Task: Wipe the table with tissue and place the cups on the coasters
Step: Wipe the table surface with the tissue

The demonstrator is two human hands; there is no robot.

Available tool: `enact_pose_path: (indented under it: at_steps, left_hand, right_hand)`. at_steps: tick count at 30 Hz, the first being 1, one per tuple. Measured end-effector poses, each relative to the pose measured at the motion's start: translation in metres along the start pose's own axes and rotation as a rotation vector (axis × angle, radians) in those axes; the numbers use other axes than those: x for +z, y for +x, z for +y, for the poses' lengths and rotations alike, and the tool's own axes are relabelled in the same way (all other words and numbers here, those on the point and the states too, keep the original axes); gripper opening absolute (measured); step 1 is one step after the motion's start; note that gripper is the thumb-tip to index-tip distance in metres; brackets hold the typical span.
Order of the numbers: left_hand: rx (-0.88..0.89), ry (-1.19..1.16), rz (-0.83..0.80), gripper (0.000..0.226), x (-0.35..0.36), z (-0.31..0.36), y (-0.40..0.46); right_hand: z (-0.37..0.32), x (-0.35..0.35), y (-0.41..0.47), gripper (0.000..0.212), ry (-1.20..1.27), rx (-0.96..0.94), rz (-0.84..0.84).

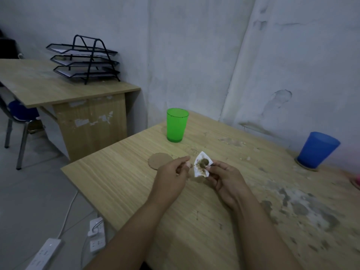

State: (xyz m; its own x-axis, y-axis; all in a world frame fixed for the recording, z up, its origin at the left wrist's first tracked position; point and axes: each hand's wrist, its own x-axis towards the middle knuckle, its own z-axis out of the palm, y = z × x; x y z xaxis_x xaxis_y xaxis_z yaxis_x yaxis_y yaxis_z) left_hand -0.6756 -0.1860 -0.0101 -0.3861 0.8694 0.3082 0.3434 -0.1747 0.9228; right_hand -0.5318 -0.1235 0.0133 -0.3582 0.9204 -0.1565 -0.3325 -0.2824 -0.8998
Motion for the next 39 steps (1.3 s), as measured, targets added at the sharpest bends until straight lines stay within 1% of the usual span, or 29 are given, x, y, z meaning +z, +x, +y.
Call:
enact_pose_path:
  at_steps: [3, 6, 8, 11, 14, 15, 17, 19, 20, 22, 23, 27, 30, 31, 35, 39]
  left_hand:
    - [-0.004, -0.048, -0.021, 0.022, -0.001, 0.002, -0.001]
    - [-0.015, -0.103, -0.045, 0.014, -0.003, 0.005, -0.003]
    - [-0.011, -0.105, -0.039, 0.018, -0.004, 0.005, -0.003]
    - [0.001, -0.111, -0.037, 0.016, -0.005, 0.004, -0.002]
    - [0.037, -0.125, -0.041, 0.022, -0.006, 0.004, -0.002]
    - [0.05, -0.127, -0.041, 0.024, -0.006, 0.005, -0.002]
    - [0.05, -0.151, -0.051, 0.028, -0.007, 0.005, -0.003]
    - [0.038, -0.177, -0.073, 0.033, -0.007, 0.004, -0.003]
    - [0.039, -0.178, -0.077, 0.035, -0.008, 0.004, -0.003]
    - [0.053, -0.16, -0.068, 0.038, -0.008, 0.005, -0.003]
    - [0.054, -0.153, -0.067, 0.038, -0.008, 0.006, -0.003]
    - [0.034, -0.133, -0.054, 0.033, -0.007, 0.005, -0.003]
    - [0.015, -0.181, -0.059, 0.016, -0.007, 0.003, -0.003]
    - [0.014, -0.185, -0.064, 0.015, -0.007, 0.003, -0.003]
    - [0.02, -0.214, -0.052, 0.022, -0.008, 0.003, -0.002]
    - [0.019, -0.292, -0.02, 0.02, -0.01, 0.005, -0.001]
  right_hand:
    - [0.001, 0.002, -0.008, 0.022, -0.042, -0.012, -0.047]
    - [0.003, 0.005, -0.01, 0.021, -0.073, -0.019, -0.082]
    - [0.003, 0.004, -0.011, 0.022, -0.091, -0.031, -0.11]
    - [0.003, 0.003, -0.011, 0.027, -0.128, -0.058, -0.165]
    - [0.005, 0.001, -0.008, 0.031, -0.147, -0.061, -0.189]
    - [0.005, 0.001, -0.008, 0.031, -0.147, -0.064, -0.198]
    - [0.007, 0.0, -0.008, 0.018, -0.16, -0.084, -0.227]
    - [0.009, -0.001, -0.007, 0.014, -0.217, -0.113, -0.213]
    - [0.01, -0.002, -0.006, 0.01, -0.282, -0.132, -0.183]
    - [0.011, -0.004, -0.005, 0.015, -0.389, -0.154, -0.15]
    - [0.011, -0.004, -0.005, 0.016, -0.403, -0.149, -0.147]
    - [0.009, -0.003, -0.006, 0.019, -0.397, -0.155, -0.131]
    - [0.009, -0.001, -0.007, 0.025, -0.363, -0.176, -0.112]
    - [0.008, -0.001, -0.007, 0.027, -0.337, -0.177, -0.108]
    - [0.008, -0.001, -0.007, 0.03, -0.246, -0.161, -0.123]
    - [0.01, -0.001, -0.005, 0.021, -0.185, -0.105, -0.14]
